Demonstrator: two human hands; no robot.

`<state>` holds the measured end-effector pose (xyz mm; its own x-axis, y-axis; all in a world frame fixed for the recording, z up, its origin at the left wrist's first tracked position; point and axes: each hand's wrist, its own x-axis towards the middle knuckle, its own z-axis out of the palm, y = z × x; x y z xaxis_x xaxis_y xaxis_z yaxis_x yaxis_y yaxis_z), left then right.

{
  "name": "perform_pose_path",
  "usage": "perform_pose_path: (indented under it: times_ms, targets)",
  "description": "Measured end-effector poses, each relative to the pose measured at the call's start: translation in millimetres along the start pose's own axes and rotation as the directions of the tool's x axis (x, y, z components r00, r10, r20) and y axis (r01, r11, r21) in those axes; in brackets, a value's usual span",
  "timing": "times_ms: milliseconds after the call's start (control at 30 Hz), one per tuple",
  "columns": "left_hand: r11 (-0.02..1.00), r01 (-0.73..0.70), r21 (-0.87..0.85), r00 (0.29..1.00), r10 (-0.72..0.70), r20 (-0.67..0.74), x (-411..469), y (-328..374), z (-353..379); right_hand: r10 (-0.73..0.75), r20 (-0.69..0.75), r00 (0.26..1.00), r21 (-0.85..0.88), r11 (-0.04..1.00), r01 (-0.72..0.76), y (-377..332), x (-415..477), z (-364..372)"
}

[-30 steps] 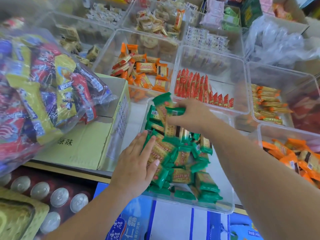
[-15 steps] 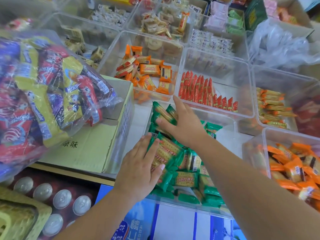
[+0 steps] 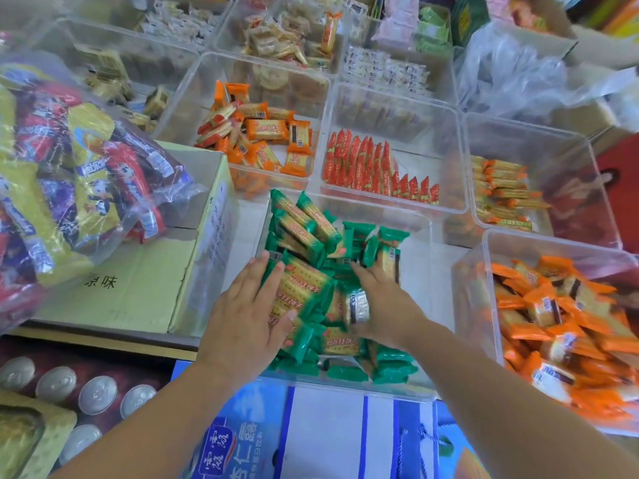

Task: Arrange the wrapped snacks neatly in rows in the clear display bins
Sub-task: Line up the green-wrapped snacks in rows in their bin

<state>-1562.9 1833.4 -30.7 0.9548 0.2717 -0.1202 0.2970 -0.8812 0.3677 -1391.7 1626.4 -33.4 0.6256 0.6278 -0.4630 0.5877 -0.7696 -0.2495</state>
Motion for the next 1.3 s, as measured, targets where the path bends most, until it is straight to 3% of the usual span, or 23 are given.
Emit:
perform_pose_path:
  times_ms: [67, 167, 367, 533, 667, 800, 867, 1000, 1033, 1100, 1200, 1300]
  targets:
    - [1.000, 0.004, 0.012, 1.000, -0.004, 0.007, 0, 0, -1, 0.017, -0.095, 0.995, -0.065, 0.998, -0.023, -6, 8, 4]
    - [1.000, 0.008, 0.021, 1.000, -0.009, 0.019, 1, 0, 0, -0.042, -0.102, 0.994, -0.168, 0.985, 0.024, -11, 15, 4]
    - [1.000, 0.013, 0.014, 1.000, -0.013, 0.017, 1, -1, 0, -0.035, 0.001, 0.999, -0.036, 0.999, 0.035, -12, 11, 11]
    - [1.000, 0.017, -0.001, 1.000, -0.017, 0.008, 1, 1, -2, 0.009, -0.032, 0.999, 0.112, 0.994, -0.005, -6, -5, 6]
    - [1.000, -0.005, -0.002, 1.000, 0.005, -0.024, 0, -1, 0, 0.059, -0.217, 0.974, 0.179, 0.984, -0.019, 0, -29, -9]
    - [0.999, -0.020, -0.030, 0.999, 0.019, -0.043, -2, 2, -1, 0.121, -0.503, 0.856, 0.237, 0.971, 0.003, 13, -61, -25]
    - [0.999, -0.032, -0.011, 0.996, 0.031, -0.084, -3, 6, -5, 0.164, -0.571, 0.804, 0.234, 0.972, -0.032, 19, -76, -25]
    - [0.943, -0.330, 0.043, 0.911, 0.330, -0.248, -9, 34, -10, 0.205, -0.623, 0.755, 0.268, 0.963, -0.040, 28, -98, -3]
    - [0.913, -0.406, 0.034, 0.885, 0.403, -0.232, -11, 48, -9, 0.220, -0.627, 0.748, 0.291, 0.956, -0.037, 31, -101, 5]
    - [0.885, -0.466, 0.007, 0.883, 0.465, -0.063, -13, 80, -6, 0.231, -0.620, 0.750, 0.321, 0.947, -0.026, 34, -103, 21]
    - [0.947, -0.318, -0.047, 0.902, 0.318, 0.291, -3, 121, 11, 0.241, -0.624, 0.743, 0.380, 0.925, 0.019, 35, -105, 38]
    - [0.992, -0.127, 0.005, 0.863, 0.108, 0.494, 20, 141, 27, 0.308, -0.610, 0.731, 0.533, 0.841, 0.091, 32, -106, 49]
